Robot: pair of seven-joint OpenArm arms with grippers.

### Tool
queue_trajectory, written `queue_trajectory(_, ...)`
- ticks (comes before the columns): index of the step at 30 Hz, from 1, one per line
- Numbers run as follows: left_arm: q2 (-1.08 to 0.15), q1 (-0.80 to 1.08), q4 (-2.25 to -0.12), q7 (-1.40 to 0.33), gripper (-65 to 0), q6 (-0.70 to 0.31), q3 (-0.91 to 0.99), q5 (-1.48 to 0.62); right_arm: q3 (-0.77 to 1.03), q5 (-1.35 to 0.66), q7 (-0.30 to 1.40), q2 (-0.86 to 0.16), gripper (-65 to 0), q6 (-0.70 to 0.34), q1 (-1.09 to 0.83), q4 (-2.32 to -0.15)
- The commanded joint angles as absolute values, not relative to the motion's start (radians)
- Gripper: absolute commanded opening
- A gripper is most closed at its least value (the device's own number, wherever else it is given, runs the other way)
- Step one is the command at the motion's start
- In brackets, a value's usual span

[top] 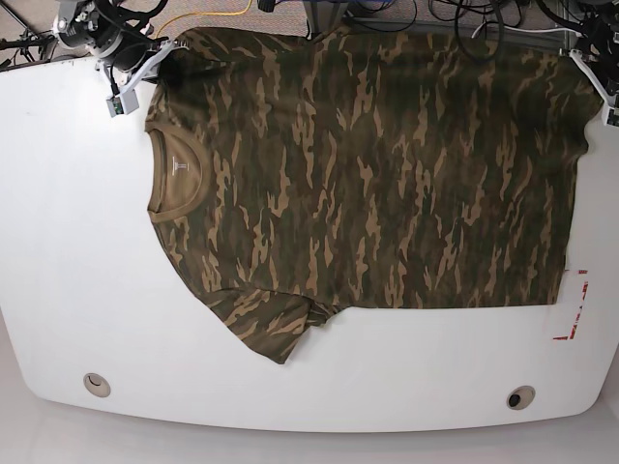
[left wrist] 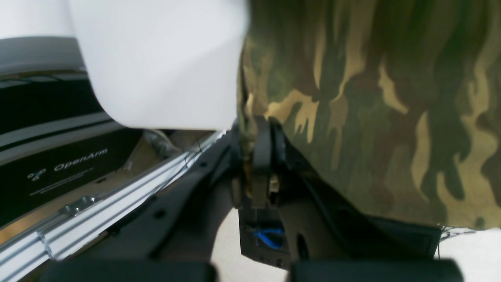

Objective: Fold the T-shirt properly
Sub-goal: 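Hold the shirt edge with both grippers and smooth it flat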

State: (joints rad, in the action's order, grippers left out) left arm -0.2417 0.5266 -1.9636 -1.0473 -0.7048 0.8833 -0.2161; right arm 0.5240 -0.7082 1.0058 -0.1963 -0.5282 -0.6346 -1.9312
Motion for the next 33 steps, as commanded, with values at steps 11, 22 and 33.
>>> queue_trajectory(11,-0.26,0.529,-1.979,-1.046,-65.0,-0.698,0.9,-0.196,0.532,-0.719,0.989,-0.205,-65.0,-0.535,-0.656,-1.951)
queue_trajectory(22,-0.259,0.463,-1.977,-1.044,-65.0,-0.698,0.883,-0.196,0.536,-0.72,0.984,-0.191,-65.0,-0.572,-0.642,-1.949)
queue_trajectory(33,-0.259,0.332,-1.962,-1.046,-65.0,-0.698,0.802,-0.191,0.533,-0.714,0.989,-0.148,-65.0,-0.57,-0.595,-1.945)
